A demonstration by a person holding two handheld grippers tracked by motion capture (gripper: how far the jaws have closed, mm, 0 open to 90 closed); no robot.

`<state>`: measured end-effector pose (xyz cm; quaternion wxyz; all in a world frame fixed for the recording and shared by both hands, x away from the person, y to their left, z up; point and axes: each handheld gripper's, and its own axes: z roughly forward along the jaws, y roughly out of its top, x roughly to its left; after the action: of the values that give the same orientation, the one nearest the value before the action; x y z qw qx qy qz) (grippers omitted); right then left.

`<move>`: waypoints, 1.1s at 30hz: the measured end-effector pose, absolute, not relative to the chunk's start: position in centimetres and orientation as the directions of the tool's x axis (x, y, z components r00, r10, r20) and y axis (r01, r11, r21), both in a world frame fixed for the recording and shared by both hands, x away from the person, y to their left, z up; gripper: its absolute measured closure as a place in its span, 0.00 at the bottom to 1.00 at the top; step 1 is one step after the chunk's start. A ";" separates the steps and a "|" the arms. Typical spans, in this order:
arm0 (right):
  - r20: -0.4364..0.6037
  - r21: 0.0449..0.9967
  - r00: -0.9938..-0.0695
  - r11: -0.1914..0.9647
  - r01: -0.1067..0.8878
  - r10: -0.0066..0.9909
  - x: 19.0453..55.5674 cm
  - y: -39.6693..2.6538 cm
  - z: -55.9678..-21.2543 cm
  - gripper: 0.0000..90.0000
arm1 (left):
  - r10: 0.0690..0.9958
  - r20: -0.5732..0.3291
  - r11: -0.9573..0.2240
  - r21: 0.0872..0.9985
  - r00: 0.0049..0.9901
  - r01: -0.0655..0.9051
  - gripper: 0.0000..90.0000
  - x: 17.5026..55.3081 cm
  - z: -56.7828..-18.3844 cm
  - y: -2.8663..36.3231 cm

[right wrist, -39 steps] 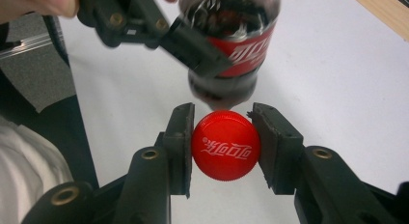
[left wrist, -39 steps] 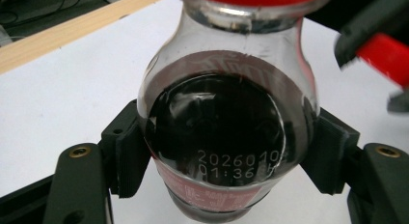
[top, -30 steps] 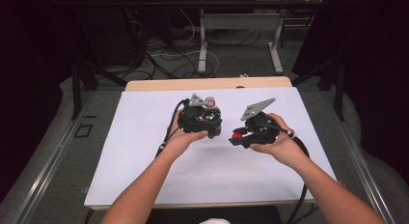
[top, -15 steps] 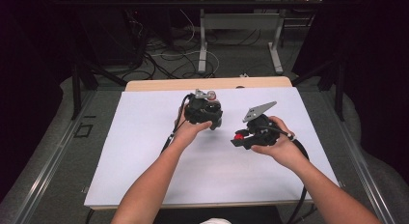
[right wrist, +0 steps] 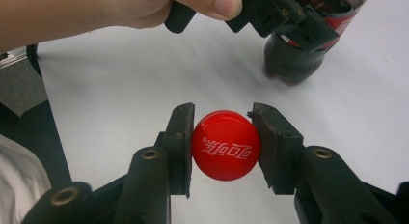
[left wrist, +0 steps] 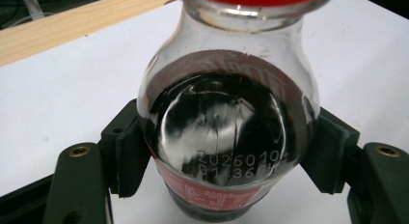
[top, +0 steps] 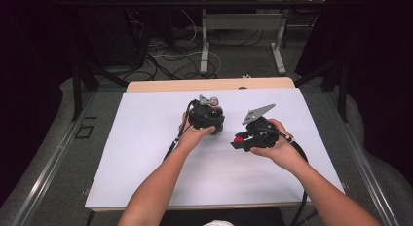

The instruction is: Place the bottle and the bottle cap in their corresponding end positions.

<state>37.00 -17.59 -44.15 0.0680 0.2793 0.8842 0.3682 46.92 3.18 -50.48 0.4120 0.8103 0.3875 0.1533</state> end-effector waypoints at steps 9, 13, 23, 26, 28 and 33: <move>0.102 0.672 -0.849 0.593 0.443 0.519 37.8 -16.2 -45.5 0.68 | 0.734 -0.043 -0.377 0.804 0.678 0.460 0.32 46.1 -51.4 3.5; 0.099 0.664 -0.850 0.601 0.444 0.518 38.3 -15.6 -46.3 0.68 | 0.737 -0.044 -0.371 0.808 0.674 0.458 0.32 46.1 -51.5 3.4; 0.116 0.635 -0.851 0.621 0.460 0.512 38.9 -13.7 -49.0 0.68 | 0.741 -0.089 -0.336 0.809 0.666 0.482 0.18 45.5 -51.1 4.2; 0.107 0.604 -0.859 0.654 0.456 0.500 39.2 -13.1 -49.8 0.68 | 0.746 -0.120 -0.294 0.823 0.655 0.486 0.15 44.8 -51.0 4.7; 0.119 0.598 -0.854 0.650 0.469 0.507 39.3 -12.8 -50.3 0.68 | 0.737 -0.103 -0.331 0.806 0.668 0.490 0.09 44.6 -50.8 5.4; 0.142 0.577 -0.851 0.656 0.487 0.506 39.3 -11.8 -51.4 0.68 | 0.740 -0.154 -0.273 0.821 0.655 0.502 0.01 43.3 -50.5 6.7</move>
<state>39.30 -11.81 -51.39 0.0156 0.2729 0.9098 0.3123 43.26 6.71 -50.45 0.4560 0.7871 0.3944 0.1306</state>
